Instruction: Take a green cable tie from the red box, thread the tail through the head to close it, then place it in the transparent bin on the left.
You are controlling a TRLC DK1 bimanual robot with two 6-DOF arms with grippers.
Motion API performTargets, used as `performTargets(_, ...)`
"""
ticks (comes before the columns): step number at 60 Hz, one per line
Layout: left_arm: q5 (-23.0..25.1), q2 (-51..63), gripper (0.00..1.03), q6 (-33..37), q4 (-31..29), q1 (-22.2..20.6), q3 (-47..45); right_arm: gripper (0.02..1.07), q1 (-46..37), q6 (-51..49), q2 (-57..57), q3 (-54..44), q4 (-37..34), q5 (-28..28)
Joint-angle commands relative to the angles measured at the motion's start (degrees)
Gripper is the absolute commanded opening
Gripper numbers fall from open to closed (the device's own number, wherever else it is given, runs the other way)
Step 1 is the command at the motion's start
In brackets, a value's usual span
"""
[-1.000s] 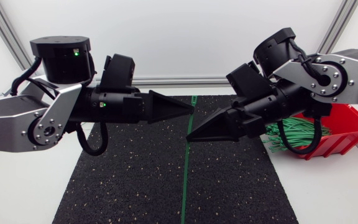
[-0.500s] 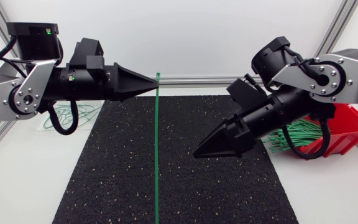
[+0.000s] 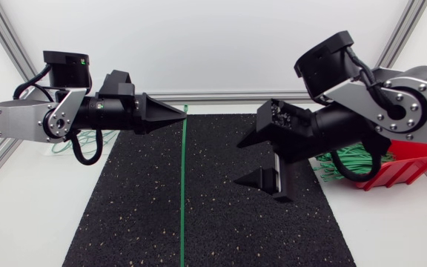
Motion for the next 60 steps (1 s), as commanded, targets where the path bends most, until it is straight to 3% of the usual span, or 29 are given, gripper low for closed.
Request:
performTargets(1,1.00,1.52,0.04,-1.79,0.92,0.56,1.03,1.02,2.22,-5.88,0.20,-1.81,1.69,2.30)
performTargets(15,1.00,1.34,0.04,-3.02,1.53,1.62,1.12,1.02,8.46,-11.24,0.38,-4.00,10.83,9.94)
performTargets(27,1.00,1.78,0.04,-3.55,1.53,1.88,1.03,1.02,13.99,-18.01,1.26,-14.81,34.91,25.32)
performTargets(32,1.00,1.87,0.04,-3.55,1.71,1.88,0.76,1.02,14.35,-27.68,1.17,-20.97,47.75,25.85)
performTargets(37,1.00,2.66,0.04,-3.63,1.71,1.70,1.29,1.02,15.05,-32.78,0.91,-23.87,54.25,24.00)
performTargets(38,1.00,3.01,0.04,-3.90,1.71,1.62,1.64,1.02,15.49,-35.06,0.91,-25.54,58.56,23.65)
performTargets(47,1.00,3.71,0.04,-4.86,1.71,1.79,2.52,1.02,16.46,-39.11,3.28,-30.11,73.06,18.64)
performTargets(60,1.00,4.07,0.04,-5.22,1.80,2.23,2.70,1.02,16.19,-42.45,8.64,-33.18,84.75,11.96)
